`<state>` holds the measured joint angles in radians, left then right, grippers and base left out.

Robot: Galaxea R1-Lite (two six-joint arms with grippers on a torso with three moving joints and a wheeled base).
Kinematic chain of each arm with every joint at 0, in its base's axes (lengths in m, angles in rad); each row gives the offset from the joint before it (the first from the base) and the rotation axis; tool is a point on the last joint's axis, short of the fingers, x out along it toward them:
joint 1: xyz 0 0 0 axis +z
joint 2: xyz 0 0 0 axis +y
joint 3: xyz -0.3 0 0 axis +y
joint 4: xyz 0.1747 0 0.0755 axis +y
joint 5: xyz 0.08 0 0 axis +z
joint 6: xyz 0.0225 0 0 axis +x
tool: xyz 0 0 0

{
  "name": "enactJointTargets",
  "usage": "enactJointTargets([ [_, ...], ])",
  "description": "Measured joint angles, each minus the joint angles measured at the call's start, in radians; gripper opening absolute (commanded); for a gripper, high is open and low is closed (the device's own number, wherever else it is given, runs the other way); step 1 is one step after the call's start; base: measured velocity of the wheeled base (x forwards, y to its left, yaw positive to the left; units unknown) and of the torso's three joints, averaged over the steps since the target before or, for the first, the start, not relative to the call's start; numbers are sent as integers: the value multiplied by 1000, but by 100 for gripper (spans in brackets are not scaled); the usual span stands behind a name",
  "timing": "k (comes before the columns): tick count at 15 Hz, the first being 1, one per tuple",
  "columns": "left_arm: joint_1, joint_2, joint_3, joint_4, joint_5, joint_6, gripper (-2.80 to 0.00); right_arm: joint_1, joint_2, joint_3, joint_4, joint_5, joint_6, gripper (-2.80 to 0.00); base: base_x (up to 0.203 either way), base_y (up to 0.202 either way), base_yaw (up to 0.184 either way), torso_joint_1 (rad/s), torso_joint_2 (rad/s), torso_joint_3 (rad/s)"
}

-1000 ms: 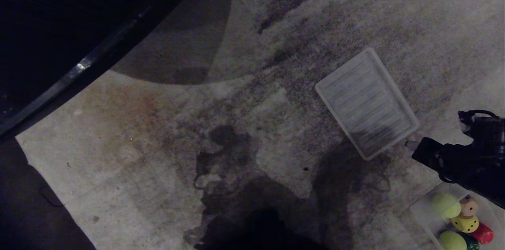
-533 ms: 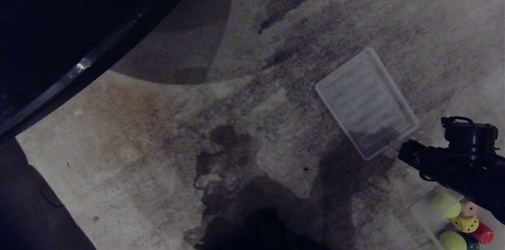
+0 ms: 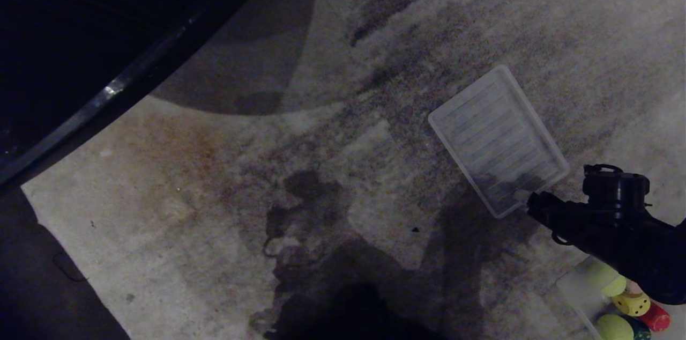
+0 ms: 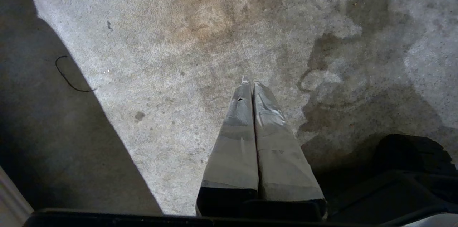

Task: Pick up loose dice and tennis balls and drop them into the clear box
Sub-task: Close the lid

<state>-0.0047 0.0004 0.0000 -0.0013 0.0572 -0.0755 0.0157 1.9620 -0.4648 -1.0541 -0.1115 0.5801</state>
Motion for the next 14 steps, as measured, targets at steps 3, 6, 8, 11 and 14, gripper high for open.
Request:
enactJointTargets([
  [3,0,0,0,0,0,0,-280,0,42,-20,-41,0,5,-280,0,0,0,0,0,0],
  [6,0,0,0,0,0,0,-280,0,67,-31,-49,0,-1,-280,0,0,0,0,0,0],
  [8,0,0,0,0,0,0,-280,4,76,-35,-52,3,-4,-280,0,0,0,0,0,0],
  [11,0,0,0,0,0,0,-280,2,78,-35,-62,0,-4,-280,0,0,0,0,0,0],
  [14,0,0,0,0,0,0,-280,1,51,-23,-59,-6,-8,-280,0,0,0,0,0,0],
])
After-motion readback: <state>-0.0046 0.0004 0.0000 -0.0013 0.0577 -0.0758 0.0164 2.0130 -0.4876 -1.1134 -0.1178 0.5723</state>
